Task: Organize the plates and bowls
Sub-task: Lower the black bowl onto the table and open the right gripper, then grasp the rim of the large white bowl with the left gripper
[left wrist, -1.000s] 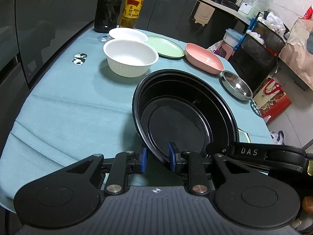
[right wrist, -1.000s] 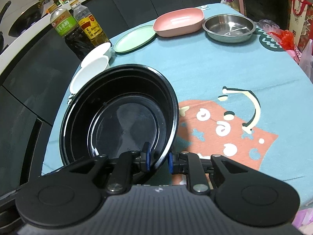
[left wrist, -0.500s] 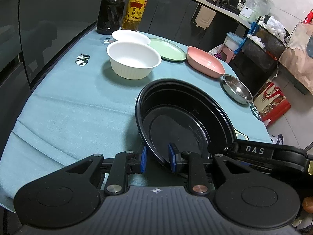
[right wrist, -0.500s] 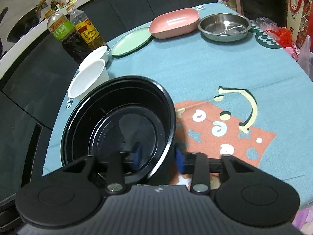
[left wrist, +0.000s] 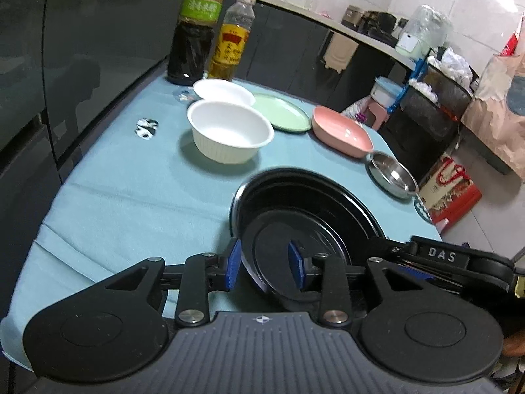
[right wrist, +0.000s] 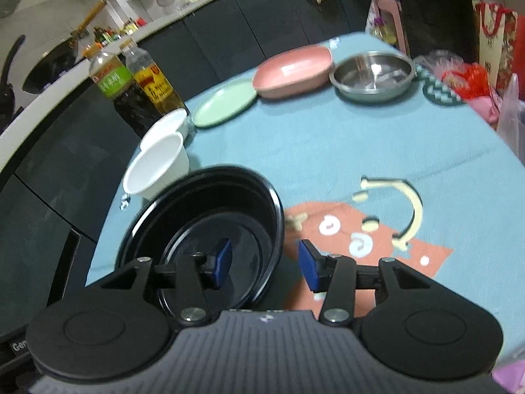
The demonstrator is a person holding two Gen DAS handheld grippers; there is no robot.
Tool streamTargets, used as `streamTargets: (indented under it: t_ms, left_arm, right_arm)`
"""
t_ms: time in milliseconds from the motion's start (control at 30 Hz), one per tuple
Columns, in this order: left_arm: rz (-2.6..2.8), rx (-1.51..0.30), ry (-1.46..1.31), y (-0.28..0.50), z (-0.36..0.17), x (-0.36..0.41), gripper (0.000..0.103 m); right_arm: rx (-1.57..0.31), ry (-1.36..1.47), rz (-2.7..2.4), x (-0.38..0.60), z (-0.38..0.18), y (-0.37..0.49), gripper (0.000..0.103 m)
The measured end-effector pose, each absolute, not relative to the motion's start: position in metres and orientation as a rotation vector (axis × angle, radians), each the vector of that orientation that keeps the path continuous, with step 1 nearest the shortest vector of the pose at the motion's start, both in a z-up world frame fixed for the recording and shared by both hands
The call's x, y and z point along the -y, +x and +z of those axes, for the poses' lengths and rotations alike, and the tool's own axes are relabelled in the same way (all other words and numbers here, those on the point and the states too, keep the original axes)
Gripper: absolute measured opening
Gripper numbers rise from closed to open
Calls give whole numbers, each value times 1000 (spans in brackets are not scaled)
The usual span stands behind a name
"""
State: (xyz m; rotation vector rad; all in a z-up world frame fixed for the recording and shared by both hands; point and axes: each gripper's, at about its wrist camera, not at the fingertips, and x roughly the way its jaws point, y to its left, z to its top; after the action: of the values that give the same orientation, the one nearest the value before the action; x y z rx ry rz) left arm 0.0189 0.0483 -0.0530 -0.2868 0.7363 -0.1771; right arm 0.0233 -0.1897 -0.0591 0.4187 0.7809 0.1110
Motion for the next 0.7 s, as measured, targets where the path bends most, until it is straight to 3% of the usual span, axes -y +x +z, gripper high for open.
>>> streamTargets:
  t_ms: [267, 700]
  left_arm:
    - [-102, -695, -318, 30, -45, -65, 32]
    - [28, -690, -354, 90, -45, -85, 32]
  right_arm:
    - [-668, 347, 117, 194, -43, 28, 34]
    - [-725, 287, 193, 187, -32, 84, 34]
